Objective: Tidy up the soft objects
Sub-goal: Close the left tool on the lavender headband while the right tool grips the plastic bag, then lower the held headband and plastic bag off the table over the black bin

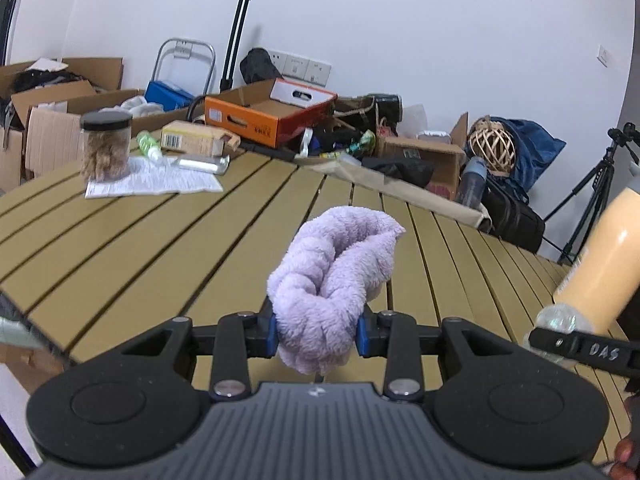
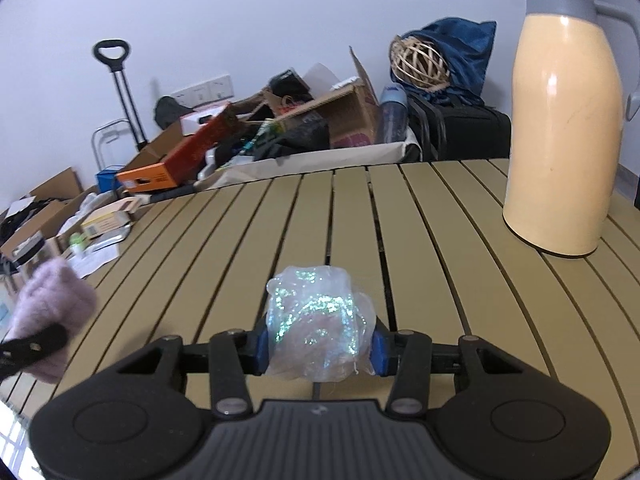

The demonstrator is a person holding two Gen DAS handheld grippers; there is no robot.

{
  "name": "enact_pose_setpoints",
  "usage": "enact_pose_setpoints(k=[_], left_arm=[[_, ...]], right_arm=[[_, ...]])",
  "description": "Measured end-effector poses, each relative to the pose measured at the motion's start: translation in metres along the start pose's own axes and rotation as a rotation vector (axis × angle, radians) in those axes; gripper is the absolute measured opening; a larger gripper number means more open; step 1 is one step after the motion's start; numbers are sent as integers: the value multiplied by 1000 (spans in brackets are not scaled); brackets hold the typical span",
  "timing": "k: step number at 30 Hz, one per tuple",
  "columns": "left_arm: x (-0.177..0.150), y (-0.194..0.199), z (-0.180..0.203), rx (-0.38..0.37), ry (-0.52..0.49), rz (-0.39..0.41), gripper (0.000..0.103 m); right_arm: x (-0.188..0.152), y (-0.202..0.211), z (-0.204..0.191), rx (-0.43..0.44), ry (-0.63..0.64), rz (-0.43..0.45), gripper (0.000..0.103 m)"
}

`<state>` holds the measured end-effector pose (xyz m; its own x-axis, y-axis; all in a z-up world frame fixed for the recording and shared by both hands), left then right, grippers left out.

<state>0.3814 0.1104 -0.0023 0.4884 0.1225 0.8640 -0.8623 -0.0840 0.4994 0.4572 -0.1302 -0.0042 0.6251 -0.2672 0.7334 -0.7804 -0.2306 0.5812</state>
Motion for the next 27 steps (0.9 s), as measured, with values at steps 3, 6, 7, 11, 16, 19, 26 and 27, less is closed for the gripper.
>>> enact_pose_setpoints(k=[3, 6, 7, 11, 16, 19, 26, 27], left_arm=[[-12, 12, 2, -13, -10, -6, 34], [-23, 29, 3, -28, -19, -2, 34], [-26, 34, 4, -32, -22, -1, 34], [-41, 53, 8, -48, -42, -2, 34], [-61, 72, 13, -59, -89, -11, 34], [-73, 79, 14, -61, -107, -22, 34], [-99, 97, 14, -58, -155, -48, 34], [-104, 98, 14, -59, -161, -57, 34]], right_arm=[[-11, 22, -2, 17, 4, 8, 45], [-24, 41, -3, 33, 4, 6, 45], [-29, 47, -3, 36, 8, 5, 45], [-47, 70, -3, 54, 18, -3, 45], [-72, 94, -1, 68, 30, -15, 45], [-88, 105, 3, 70, 39, -31, 45], [-127, 125, 12, 65, 72, -82, 45], [-133, 126, 14, 64, 74, -92, 45]])
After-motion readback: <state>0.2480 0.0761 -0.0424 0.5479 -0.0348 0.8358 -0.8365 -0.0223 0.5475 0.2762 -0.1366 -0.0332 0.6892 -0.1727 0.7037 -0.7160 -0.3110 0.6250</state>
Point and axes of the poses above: each gripper's, at about its wrist camera, not at the fingertips, and y roughly against the way its jaws point, z to its right, x to its top, the point moved 7 cm from there along -y, roughly the way its jaws point, and after that the axes turned 13 degrees about -y, right-handed, at the moved point
